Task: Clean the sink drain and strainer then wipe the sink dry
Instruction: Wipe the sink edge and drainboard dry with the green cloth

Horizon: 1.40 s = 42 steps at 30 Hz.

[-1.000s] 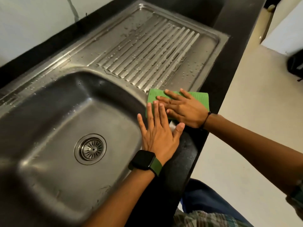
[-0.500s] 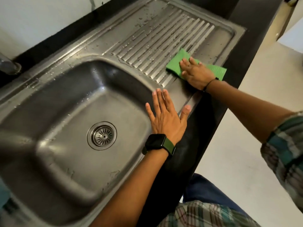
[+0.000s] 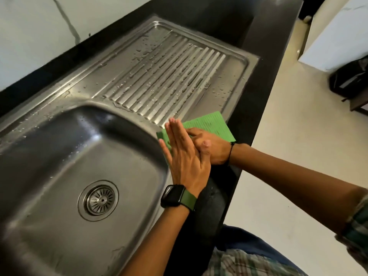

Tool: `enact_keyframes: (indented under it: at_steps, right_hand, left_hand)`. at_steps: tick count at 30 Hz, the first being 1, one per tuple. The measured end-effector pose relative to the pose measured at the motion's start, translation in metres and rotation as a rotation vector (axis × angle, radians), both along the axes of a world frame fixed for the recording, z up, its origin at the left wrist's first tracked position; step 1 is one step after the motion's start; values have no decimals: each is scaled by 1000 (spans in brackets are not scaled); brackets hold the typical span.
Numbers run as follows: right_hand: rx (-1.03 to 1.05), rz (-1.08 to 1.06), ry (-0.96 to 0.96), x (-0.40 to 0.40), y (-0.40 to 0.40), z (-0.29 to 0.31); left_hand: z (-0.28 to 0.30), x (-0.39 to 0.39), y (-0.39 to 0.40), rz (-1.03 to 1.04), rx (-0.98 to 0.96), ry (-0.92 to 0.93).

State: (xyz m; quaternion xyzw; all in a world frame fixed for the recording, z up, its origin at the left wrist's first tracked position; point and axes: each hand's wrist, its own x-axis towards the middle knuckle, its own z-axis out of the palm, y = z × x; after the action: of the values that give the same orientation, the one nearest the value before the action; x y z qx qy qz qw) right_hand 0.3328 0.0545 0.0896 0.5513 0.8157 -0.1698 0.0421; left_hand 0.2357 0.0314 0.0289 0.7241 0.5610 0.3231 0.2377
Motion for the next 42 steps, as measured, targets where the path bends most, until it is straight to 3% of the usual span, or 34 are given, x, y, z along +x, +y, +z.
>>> enact_keyframes:
  at_steps: [1, 4, 6, 17, 19, 22, 24, 26, 31, 35, 42]
  right_hand:
    - [22, 51, -62, -1, 2, 7]
    - [89, 58, 47, -7, -1, -2]
    - [144, 181, 48, 9, 15, -25]
    - [-86, 235, 115, 57, 66, -22]
    - [-42, 81, 177, 47, 63, -20]
    - [223, -516, 129, 17, 59, -34]
    - [84, -878, 32, -7, 57, -41]
    - [12, -1033, 45, -23, 66, -49]
    - [58, -1170, 15, -29, 95, -62]
    - [155, -1167, -38, -18, 109, -73]
    - [196, -1086, -81, 32, 150, -80]
  left_hand:
    - [0, 0, 1, 2, -9, -12]
    - [-1, 0, 3, 26, -57, -49]
    - [-2, 0, 3, 33, -82, -62]
    - [-7, 4, 10, -14, -171, 115]
    - [-7, 2, 21, -33, -219, 85]
    - [-6, -8, 57, -2, -177, 105]
    - [-5, -15, 79, -23, -128, 165]
    - [-6, -13, 94, -104, -77, 179]
    - [-14, -4, 108, -124, -20, 106]
    - [-18, -1, 107, -123, 22, 32]
    - [-16, 19, 120, -172, 65, 98]
